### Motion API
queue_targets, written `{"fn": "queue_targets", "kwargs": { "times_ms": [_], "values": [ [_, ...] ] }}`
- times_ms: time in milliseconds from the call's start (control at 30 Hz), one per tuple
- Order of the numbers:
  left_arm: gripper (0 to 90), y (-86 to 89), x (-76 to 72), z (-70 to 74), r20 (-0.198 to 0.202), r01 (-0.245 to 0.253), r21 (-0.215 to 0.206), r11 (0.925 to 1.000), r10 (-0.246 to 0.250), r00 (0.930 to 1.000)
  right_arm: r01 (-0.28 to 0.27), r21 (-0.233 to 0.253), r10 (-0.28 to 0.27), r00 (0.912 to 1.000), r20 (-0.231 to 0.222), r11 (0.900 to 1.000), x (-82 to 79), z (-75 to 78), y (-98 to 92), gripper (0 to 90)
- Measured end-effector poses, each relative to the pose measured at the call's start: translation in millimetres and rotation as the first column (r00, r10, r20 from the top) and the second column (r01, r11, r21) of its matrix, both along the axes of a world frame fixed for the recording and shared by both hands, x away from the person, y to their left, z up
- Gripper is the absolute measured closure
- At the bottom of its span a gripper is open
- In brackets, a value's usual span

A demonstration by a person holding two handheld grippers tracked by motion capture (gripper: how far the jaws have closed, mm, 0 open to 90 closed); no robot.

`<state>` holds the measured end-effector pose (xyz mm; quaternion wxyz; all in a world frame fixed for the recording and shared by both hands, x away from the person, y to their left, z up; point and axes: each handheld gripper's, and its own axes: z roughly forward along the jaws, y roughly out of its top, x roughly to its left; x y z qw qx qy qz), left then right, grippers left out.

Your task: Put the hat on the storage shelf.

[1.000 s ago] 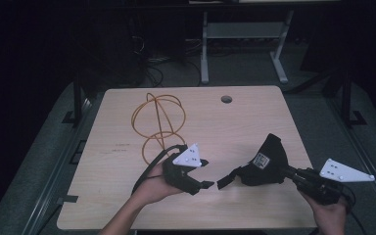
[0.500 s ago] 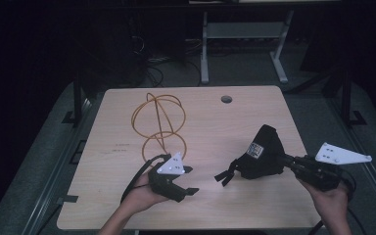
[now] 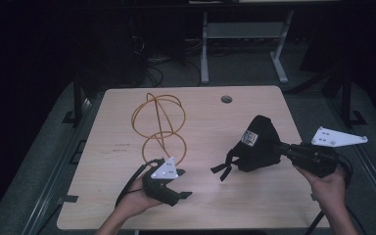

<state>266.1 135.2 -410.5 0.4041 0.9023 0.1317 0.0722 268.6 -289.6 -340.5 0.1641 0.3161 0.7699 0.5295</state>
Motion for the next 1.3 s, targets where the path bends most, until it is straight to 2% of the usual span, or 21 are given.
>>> {"fn": "queue_targets", "kwargs": {
  "times_ms": [67, 133, 367, 600, 1100, 1300],
  "values": [
    [27.8, 0.1, -0.1, -0.8, -0.002, -0.003, -0.002, 1.0000, 0.003, 1.0000, -0.003, -0.003, 0.003, 1.0000, 0.001, 1.000, 1.4, 1.4, 0.5, 85.3],
    [27.3, 0.1, 0.0, -1.3, 0.003, -0.007, -0.008, 0.9999, 0.007, 1.0000, -0.012, -0.010, 0.012, 0.9999, 0.006, 1.000, 7.3, 10.5, 4.9, 85.3],
    [25.8, -0.4, -1.0, -2.9, -0.001, -0.002, -0.002, 1.0000, 0.002, 1.0000, -0.035, -0.029, 0.035, 0.9993, 0.014, 0.999, 16.8, 27.2, 13.7, 85.2],
    [21.4, -2.3, 1.5, -5.6, -0.006, 0.003, 0.003, 1.0000, -0.003, 1.0000, -0.065, -0.014, 0.065, 0.9978, 0.009, 0.998, 29.7, 46.2, 25.3, 85.2],
    [20.9, -3.8, 1.0, -9.0, -0.005, -0.002, 0.009, 1.0000, 0.002, 1.0000, -0.101, -0.038, 0.102, 0.9944, 0.028, 0.994, 48.3, 69.6, 46.5, 85.2],
    [20.9, -2.1, 2.0, -7.9, -0.004, -0.007, -0.004, 1.0000, 0.007, 1.0000, -0.116, -0.049, 0.118, 0.9926, 0.029, 0.992, 54.8, 79.2, 56.8, 85.2]
  ]
}}
